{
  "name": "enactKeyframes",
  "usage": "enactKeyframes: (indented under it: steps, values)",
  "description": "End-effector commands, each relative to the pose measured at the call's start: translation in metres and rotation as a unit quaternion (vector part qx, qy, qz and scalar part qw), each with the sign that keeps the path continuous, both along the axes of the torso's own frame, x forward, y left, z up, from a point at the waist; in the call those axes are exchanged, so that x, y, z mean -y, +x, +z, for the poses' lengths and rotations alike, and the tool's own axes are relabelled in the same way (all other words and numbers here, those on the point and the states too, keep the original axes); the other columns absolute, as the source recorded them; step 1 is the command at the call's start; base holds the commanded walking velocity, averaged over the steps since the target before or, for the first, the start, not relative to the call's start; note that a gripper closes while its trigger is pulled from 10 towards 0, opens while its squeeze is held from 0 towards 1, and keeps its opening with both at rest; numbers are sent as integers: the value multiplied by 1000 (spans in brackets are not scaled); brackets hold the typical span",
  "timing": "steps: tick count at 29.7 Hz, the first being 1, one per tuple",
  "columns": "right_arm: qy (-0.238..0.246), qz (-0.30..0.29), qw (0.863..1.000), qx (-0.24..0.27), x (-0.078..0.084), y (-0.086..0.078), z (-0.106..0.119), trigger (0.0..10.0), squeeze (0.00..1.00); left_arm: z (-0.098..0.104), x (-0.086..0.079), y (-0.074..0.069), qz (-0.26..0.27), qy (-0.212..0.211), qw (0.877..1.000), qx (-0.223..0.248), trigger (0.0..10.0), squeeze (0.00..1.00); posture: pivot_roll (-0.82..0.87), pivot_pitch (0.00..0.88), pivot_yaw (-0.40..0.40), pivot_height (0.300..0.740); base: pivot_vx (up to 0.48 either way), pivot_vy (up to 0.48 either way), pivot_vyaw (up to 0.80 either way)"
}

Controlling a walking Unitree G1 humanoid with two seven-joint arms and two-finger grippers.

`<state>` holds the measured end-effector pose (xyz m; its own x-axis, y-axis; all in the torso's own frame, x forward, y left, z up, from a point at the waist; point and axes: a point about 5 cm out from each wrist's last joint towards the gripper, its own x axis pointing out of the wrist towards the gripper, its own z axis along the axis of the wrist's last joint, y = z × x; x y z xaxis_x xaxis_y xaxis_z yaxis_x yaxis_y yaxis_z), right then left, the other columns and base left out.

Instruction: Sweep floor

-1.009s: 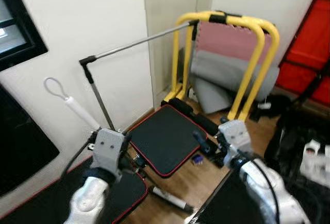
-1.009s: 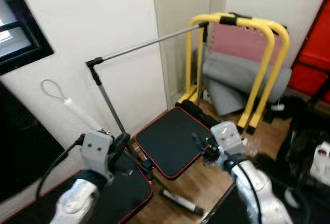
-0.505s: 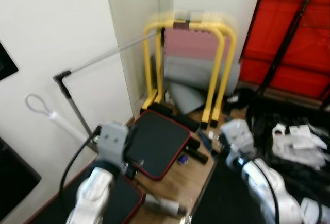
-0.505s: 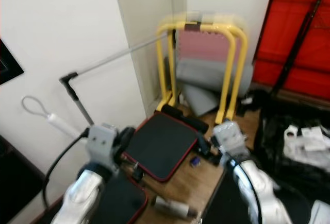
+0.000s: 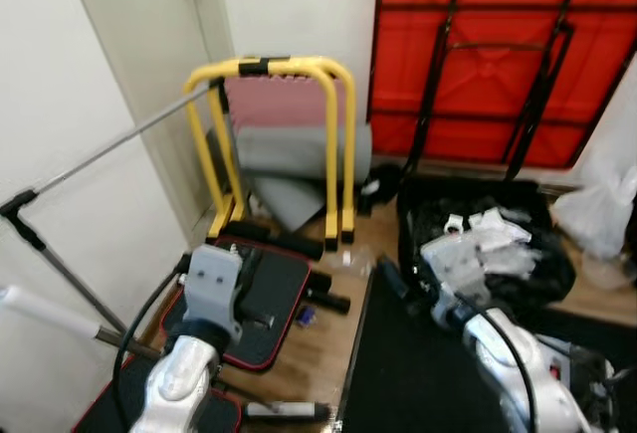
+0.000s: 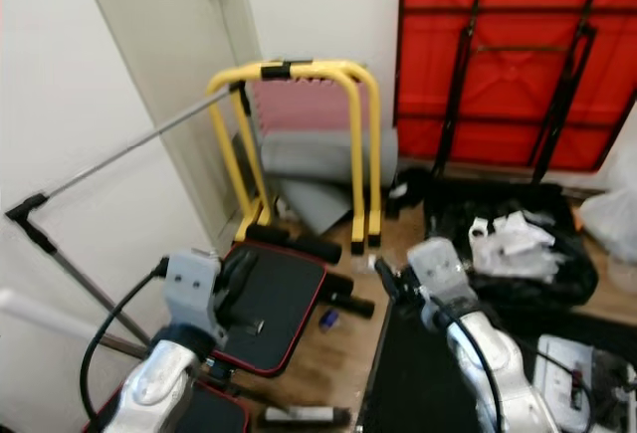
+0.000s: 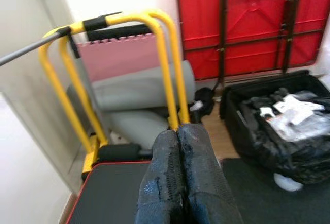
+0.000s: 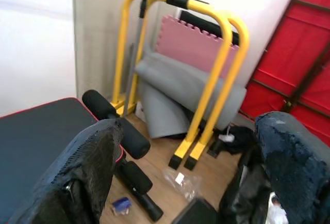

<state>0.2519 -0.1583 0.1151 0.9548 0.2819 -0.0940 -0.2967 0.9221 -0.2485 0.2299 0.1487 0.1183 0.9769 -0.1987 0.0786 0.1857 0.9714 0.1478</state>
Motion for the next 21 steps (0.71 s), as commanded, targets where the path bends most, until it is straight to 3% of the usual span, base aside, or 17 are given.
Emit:
enactKeyframes:
  steps: [1, 21]
  values:
    - [-3, 0, 1000, 4, 1, 1, 0, 10000, 0, -2, 1, -1, -5, -2, 1000, -5, 10000, 0, -168, 0, 15, 740, 0, -469, 0]
    - [-4, -7, 1000, 9, 3, 3, 1, 10000, 0, -2, 2, 0, -11, -9, 1000, -4, 10000, 0, -172, 0, 16, 740, 0, -467, 0]
